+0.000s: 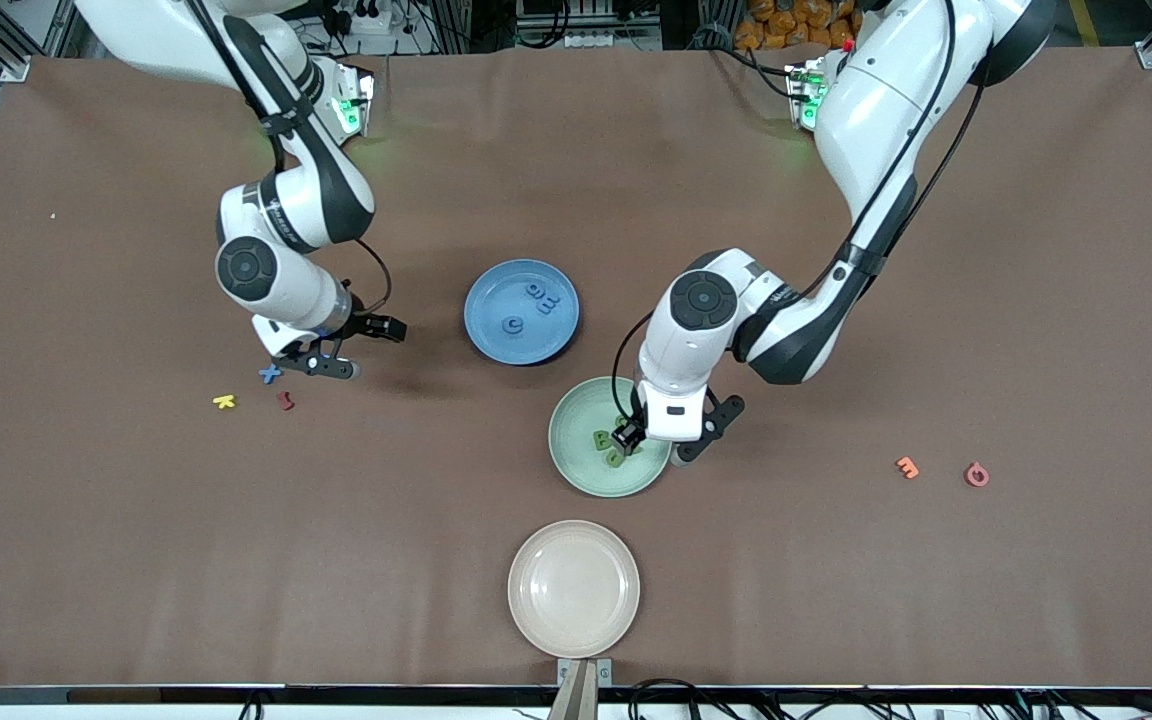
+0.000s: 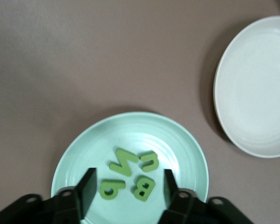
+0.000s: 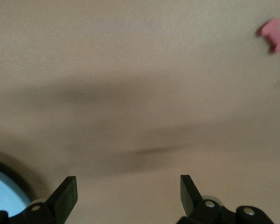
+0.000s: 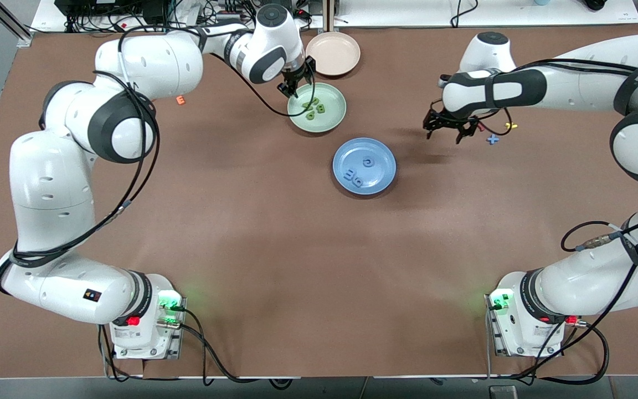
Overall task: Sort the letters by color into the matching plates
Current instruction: 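Place the green u on the green plate with the left gripper, then grasp the blue X with the right gripper while the left gripper withdraws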
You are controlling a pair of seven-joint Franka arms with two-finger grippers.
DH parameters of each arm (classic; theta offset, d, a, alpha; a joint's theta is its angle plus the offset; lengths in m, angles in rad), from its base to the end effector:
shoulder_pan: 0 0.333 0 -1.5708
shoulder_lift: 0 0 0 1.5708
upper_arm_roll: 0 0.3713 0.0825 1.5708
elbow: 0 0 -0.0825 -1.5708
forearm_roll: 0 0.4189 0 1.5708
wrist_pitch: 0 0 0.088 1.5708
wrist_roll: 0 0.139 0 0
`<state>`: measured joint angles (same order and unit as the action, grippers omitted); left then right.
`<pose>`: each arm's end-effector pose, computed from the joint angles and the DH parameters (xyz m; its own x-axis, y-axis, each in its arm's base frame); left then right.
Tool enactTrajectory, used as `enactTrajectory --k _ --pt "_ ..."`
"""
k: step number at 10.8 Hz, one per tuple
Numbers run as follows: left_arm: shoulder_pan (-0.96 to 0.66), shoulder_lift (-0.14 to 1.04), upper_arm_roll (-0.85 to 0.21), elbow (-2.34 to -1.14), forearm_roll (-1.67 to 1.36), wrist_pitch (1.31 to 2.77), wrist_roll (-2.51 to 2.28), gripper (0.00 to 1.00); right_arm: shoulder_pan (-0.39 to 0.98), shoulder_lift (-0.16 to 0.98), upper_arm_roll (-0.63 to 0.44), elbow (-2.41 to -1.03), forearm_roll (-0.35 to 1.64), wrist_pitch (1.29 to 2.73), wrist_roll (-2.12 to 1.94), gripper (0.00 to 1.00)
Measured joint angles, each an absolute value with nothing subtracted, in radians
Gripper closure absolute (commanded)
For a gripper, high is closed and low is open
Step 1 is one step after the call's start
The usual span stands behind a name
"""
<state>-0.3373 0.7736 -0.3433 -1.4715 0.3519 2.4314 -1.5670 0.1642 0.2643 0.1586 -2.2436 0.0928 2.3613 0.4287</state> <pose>0.6703 -0.4606 0.2495 0.7166 0.6958 0.0480 0.6692 -0.7053 0.2338 0.5282 0.1813 0.2329 0.9694 -0.1731 -0.1740 -0.1803 -0.9833 -0.0262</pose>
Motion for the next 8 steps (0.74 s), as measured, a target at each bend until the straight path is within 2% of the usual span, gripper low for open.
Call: enactTrajectory --k 3,6,8 --pt "-0.293 0.759 -0.332 -1.468 0.355 2.387 -1.411 0.0 0.096 0.264 0.105 -2.246 0.071 2.361 0.032 0.0" --pt "-0.205 0.716 -0.335 -1.467 0.352 2.161 -1.046 0.0 0.06 0.265 0.063 -2.247 0.046 2.362 -0.173 0.0" --pt "-0.158 0.686 -0.336 -1.468 0.328 1.983 -0.798 0.0 0.041 0.266 0.062 -2.246 -0.052 2.369 -0.204 0.0"
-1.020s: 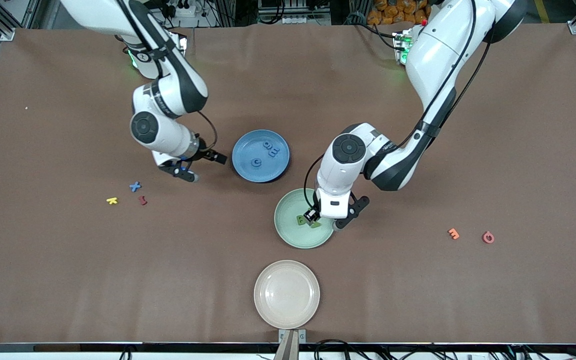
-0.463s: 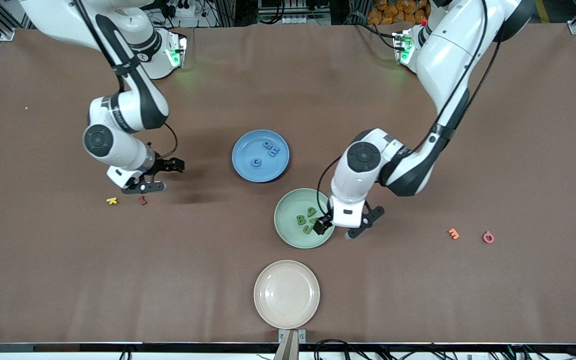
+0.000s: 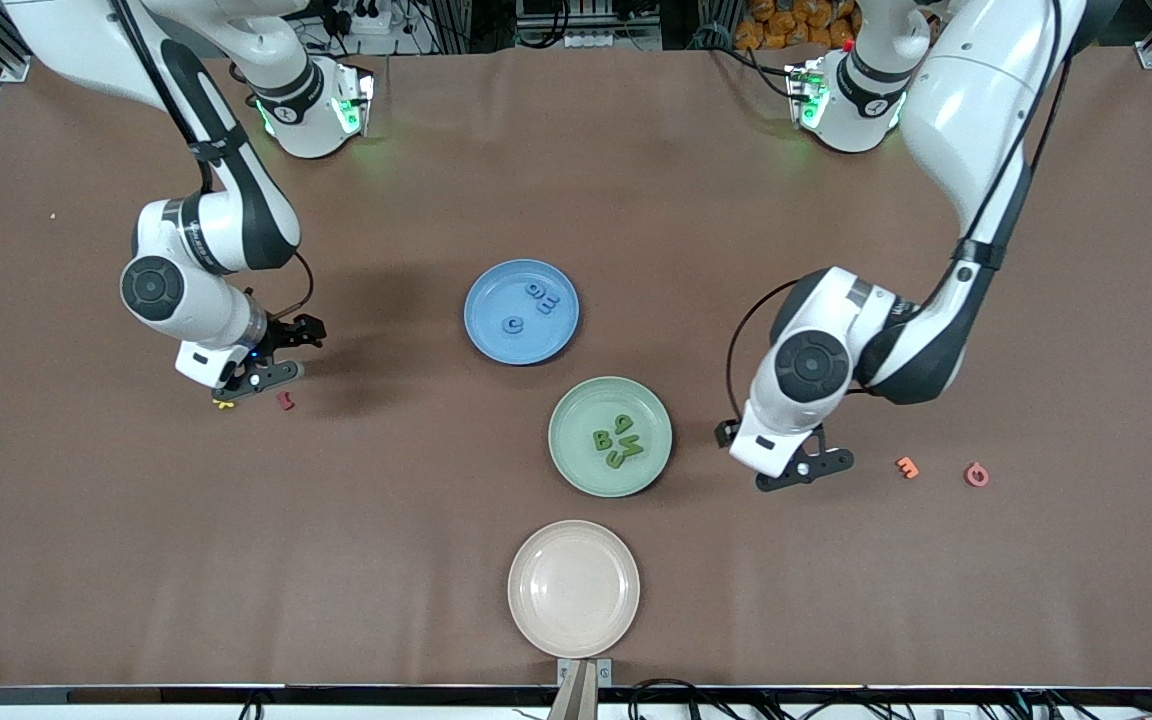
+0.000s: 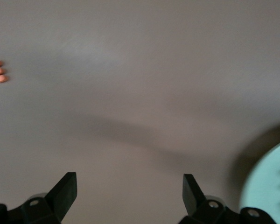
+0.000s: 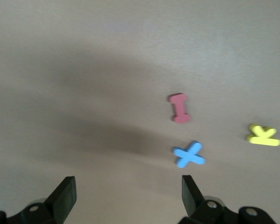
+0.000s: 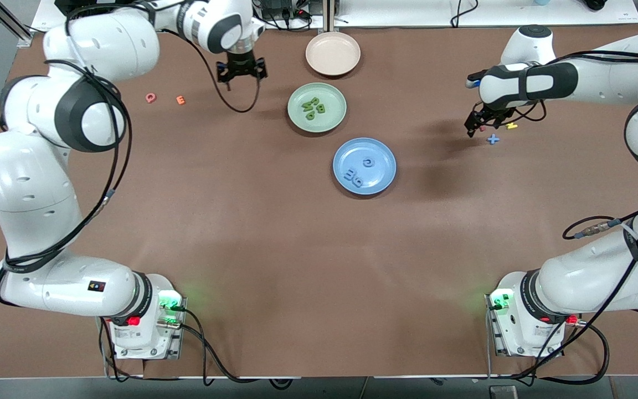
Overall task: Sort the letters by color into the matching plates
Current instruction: 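Grasp the blue X with the right gripper while the left gripper withdraws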
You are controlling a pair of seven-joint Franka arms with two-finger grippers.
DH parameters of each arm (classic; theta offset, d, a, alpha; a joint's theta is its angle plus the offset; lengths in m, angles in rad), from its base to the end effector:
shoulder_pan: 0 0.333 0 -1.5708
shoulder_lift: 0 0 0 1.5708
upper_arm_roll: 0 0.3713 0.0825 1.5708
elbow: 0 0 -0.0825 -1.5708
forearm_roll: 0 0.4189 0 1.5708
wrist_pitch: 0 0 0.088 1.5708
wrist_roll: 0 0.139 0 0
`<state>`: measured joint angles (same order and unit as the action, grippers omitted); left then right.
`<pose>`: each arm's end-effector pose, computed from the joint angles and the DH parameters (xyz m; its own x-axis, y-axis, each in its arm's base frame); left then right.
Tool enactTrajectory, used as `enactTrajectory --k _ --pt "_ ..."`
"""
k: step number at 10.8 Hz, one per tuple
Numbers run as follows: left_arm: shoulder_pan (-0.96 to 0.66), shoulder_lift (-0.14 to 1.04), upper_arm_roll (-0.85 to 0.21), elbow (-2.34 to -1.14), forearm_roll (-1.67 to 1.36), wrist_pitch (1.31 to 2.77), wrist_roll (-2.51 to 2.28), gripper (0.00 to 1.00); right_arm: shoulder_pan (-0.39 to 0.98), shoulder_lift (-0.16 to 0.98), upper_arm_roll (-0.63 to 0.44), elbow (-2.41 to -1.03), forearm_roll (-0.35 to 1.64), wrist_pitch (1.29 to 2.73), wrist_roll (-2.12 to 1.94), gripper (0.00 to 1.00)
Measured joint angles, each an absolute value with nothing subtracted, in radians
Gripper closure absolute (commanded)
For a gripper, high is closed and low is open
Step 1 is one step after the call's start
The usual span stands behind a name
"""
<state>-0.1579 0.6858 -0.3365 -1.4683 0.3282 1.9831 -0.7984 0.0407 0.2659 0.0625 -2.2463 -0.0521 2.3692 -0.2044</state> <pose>0.7021 -0.2958 0.2748 0.9767 0.2107 -0.0406 0.2031 -0.9688 -0.1419 0.5550 0.0562 0.2297 0.9307 0.3372 -0.1419 0.3386 -0.9408 -0.0148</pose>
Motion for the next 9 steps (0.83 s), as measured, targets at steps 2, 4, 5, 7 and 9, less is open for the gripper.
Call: enactTrajectory --k 2,4,5,7,9 --pt "-0.107 0.635 -0.341 -1.529 0.285 1.905 -0.667 0.0 0.0 0.274 0.062 -2.245 -0.12 2.397 -0.248 0.0" --pt "-0.008 0.53 -0.411 -1.707 0.277 1.998 -0.647 0.0 -0.039 0.299 0.054 -2.242 -0.126 2.435 -0.311 0.0" --pt "0.064 0.464 -0.466 -1.833 0.277 2.11 -0.647 0.0 -0.045 0.317 0.047 -2.239 -0.128 2.449 -0.321 0.06" --pt "0.163 0.368 -0.528 -2.009 0.277 2.237 -0.623 0.0 -0.046 0.355 0.045 -2.227 -0.13 2.463 -0.34 0.12" --pt "0.201 0.318 -0.535 -2.045 0.277 2.255 -0.545 0.0 -0.049 0.39 0.044 -2.211 -0.13 2.47 -0.375 0.16"
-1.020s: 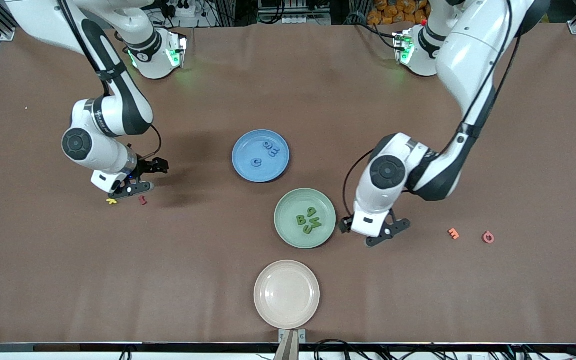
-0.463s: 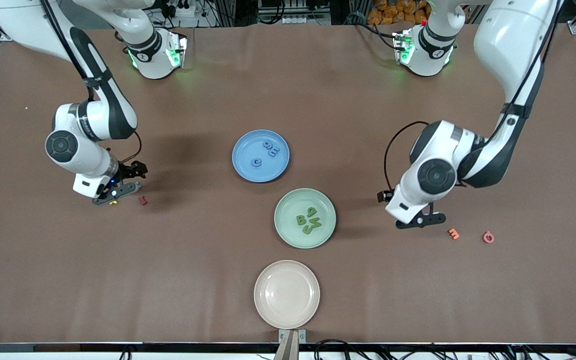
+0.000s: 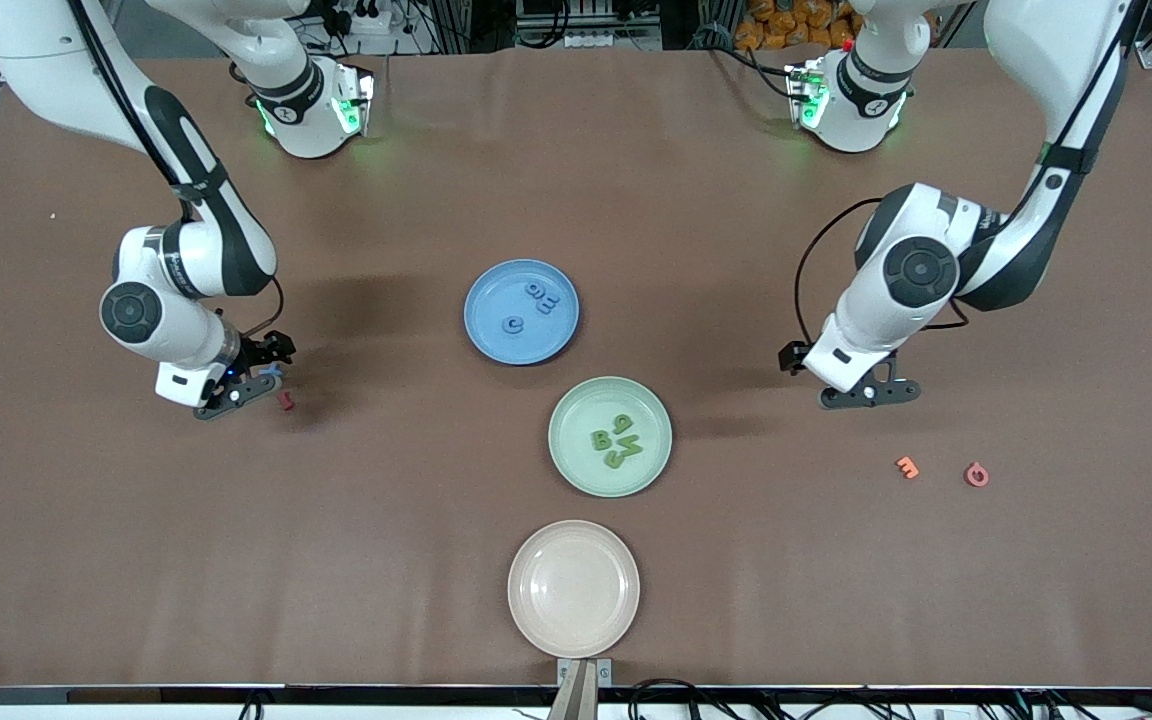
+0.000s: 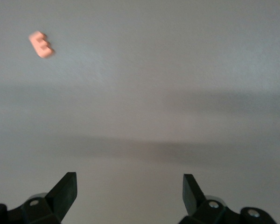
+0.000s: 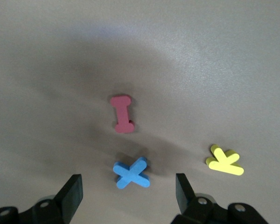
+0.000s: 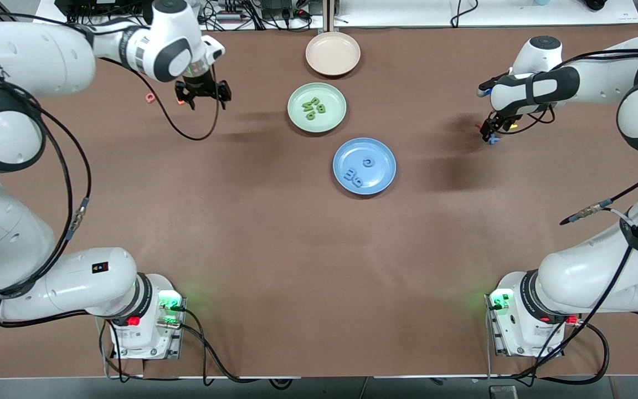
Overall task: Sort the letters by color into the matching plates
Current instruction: 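Grasp the blue X with the right gripper while the left gripper withdraws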
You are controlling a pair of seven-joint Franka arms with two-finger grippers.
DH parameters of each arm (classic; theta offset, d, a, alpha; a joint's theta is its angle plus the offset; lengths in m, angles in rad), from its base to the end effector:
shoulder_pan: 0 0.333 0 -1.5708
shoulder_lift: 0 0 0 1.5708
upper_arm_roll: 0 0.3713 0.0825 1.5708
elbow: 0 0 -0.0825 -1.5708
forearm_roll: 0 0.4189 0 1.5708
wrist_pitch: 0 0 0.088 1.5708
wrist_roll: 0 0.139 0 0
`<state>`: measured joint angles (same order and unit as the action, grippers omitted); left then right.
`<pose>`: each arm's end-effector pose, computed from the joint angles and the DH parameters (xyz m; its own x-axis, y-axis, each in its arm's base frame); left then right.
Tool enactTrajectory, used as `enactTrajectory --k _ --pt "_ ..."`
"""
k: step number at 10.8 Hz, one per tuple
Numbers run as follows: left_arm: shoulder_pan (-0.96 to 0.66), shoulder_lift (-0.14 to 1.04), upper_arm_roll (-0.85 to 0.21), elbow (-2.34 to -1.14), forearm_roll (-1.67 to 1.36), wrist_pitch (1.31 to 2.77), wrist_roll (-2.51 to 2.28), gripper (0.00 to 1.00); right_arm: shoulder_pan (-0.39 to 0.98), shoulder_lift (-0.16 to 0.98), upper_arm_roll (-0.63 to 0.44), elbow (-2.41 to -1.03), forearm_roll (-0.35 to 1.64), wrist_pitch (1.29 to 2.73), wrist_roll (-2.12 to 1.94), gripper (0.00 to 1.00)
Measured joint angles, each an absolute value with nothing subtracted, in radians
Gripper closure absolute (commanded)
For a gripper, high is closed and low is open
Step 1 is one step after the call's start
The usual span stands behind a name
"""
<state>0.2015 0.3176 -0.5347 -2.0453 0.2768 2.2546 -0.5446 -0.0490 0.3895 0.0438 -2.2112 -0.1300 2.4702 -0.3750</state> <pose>0.5959 -0.1823 0.2977 0.9985 0.0480 -0.0244 0.0463 -0.9967 -0.0666 0.5731 -0.0046 0.1795 0.8805 0.4526 -0.1408 0.4570 -0.8895 -0.0014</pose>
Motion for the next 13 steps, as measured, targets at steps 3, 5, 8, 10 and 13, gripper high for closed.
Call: enactTrajectory --k 3,5,8,10,13 --pt "0.259 0.259 -0.546 -2.003 0.252 2.16 -0.385 0.0 -0.05 0.408 0.044 -2.204 -0.132 2.477 -0.441 0.21" --pt "0.262 0.241 -0.549 -1.903 0.215 2.039 -0.343 0.0 -0.05 0.408 0.043 -2.204 -0.132 2.477 -0.496 0.23" --pt "0.264 0.232 -0.55 -1.724 0.17 1.87 -0.324 0.0 -0.05 0.412 0.043 -2.205 -0.132 2.477 -0.509 0.24" --pt "0.273 0.227 -0.55 -1.623 0.147 1.81 -0.324 0.0 -0.05 0.419 0.043 -2.207 -0.132 2.477 -0.514 0.27" --pt "0.296 0.223 -0.55 -1.502 0.125 1.747 -0.318 0.0 -0.05 0.425 0.039 -2.215 -0.132 2.497 -0.519 0.43"
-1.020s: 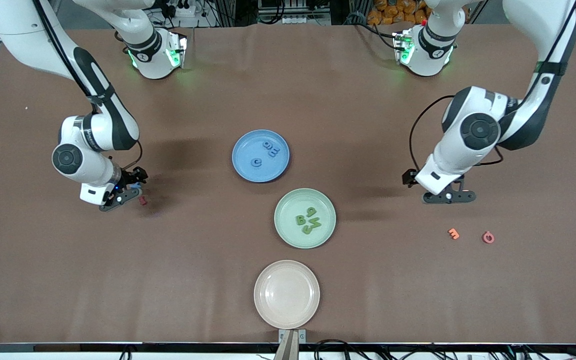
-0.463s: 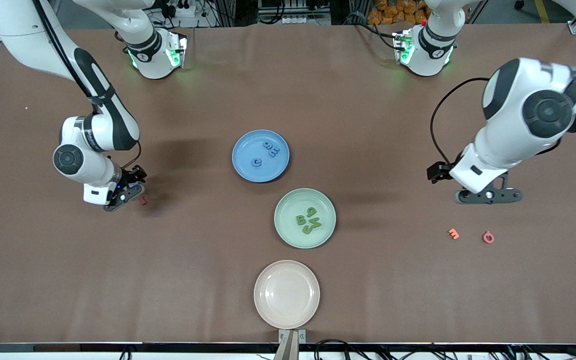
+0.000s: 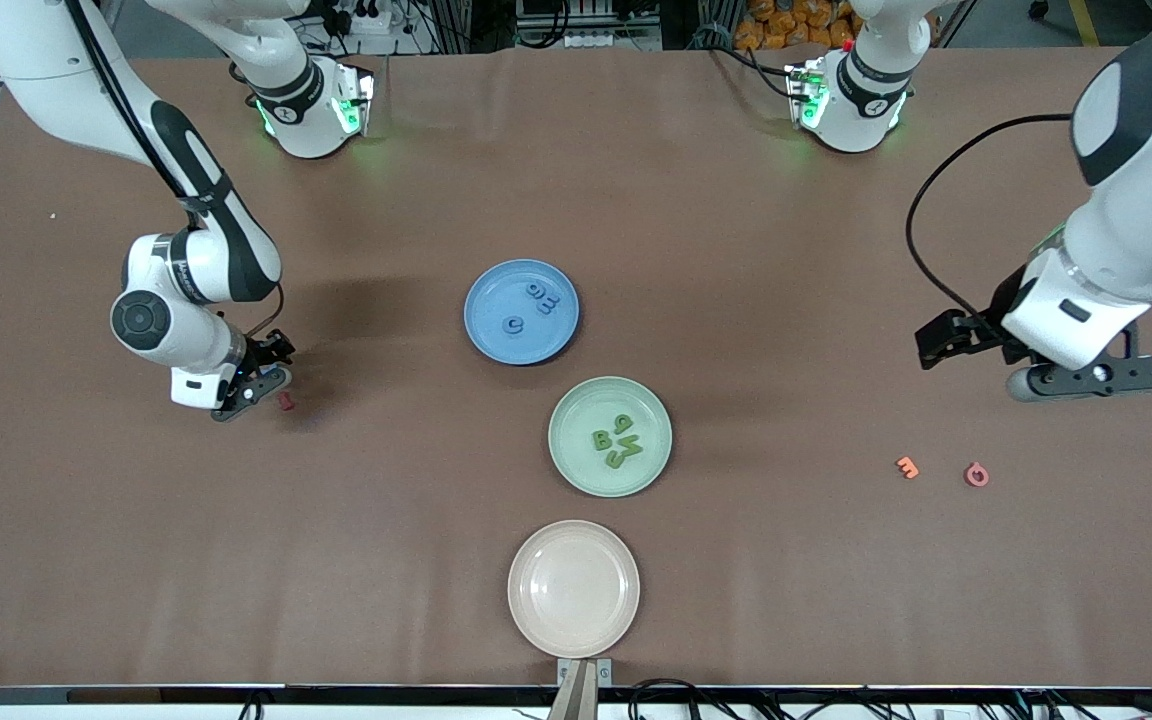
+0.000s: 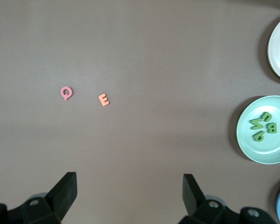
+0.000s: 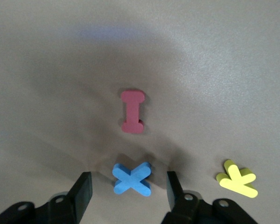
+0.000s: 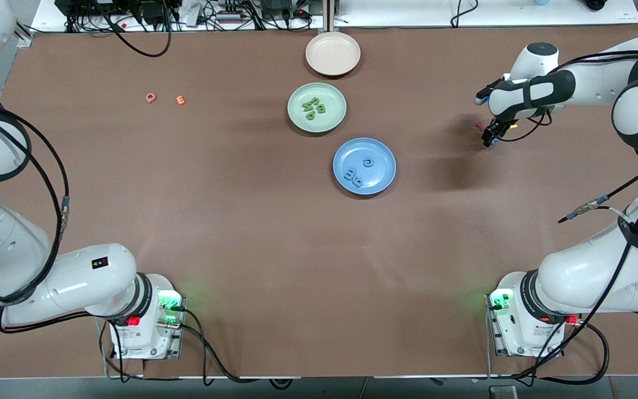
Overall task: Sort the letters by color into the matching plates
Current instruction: 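Grasp the blue X with the right gripper while the left gripper withdraws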
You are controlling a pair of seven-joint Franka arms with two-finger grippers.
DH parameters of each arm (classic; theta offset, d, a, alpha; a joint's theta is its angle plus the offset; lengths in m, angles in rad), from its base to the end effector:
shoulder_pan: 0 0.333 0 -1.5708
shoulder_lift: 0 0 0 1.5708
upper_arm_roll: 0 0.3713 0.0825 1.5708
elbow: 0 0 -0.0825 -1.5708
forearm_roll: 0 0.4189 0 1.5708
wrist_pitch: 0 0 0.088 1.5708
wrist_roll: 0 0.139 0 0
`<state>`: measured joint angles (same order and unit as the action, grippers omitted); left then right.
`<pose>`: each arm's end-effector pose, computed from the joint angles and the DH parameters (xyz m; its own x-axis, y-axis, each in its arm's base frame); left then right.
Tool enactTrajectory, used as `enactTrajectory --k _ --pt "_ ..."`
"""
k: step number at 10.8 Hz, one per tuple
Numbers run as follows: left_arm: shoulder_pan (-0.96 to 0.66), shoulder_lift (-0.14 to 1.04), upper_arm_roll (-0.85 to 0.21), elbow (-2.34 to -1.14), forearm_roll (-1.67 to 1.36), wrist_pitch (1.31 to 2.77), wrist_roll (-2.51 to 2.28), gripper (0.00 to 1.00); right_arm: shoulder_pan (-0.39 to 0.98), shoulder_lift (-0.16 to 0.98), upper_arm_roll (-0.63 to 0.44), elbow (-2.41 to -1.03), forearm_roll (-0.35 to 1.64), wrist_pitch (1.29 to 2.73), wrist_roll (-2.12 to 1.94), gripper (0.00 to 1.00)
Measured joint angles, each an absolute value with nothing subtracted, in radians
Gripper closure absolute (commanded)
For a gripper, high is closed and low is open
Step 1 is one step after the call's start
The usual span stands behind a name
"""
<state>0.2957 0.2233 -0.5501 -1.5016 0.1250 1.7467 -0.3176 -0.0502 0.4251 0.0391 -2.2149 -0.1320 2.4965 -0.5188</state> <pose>0.6636 -0.1198 0.5762 0.9968 0.0591 0.0545 0.0586 -0.9982 0.0094 0.5694 -0.0072 0.1597 0.8055 0.5736 -0.1488 0.5761 -0.8168 -0.0305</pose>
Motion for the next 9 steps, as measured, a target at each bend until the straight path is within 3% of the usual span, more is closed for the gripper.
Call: enactTrajectory --k 2,3,9 --pt "0.297 0.223 -0.55 -1.475 0.125 1.719 -0.304 0.0 -0.05 0.426 0.038 -2.22 -0.133 2.507 -0.519 0.89" --pt "0.298 0.224 -0.55 -1.472 0.125 1.718 -0.294 0.0 -0.05 0.426 0.036 -2.219 -0.133 2.509 -0.52 1.0" --pt "0.329 0.224 -0.549 -1.452 0.125 1.694 -0.206 0.0 -0.05 0.421 0.034 -2.216 -0.138 2.507 -0.527 1.0"
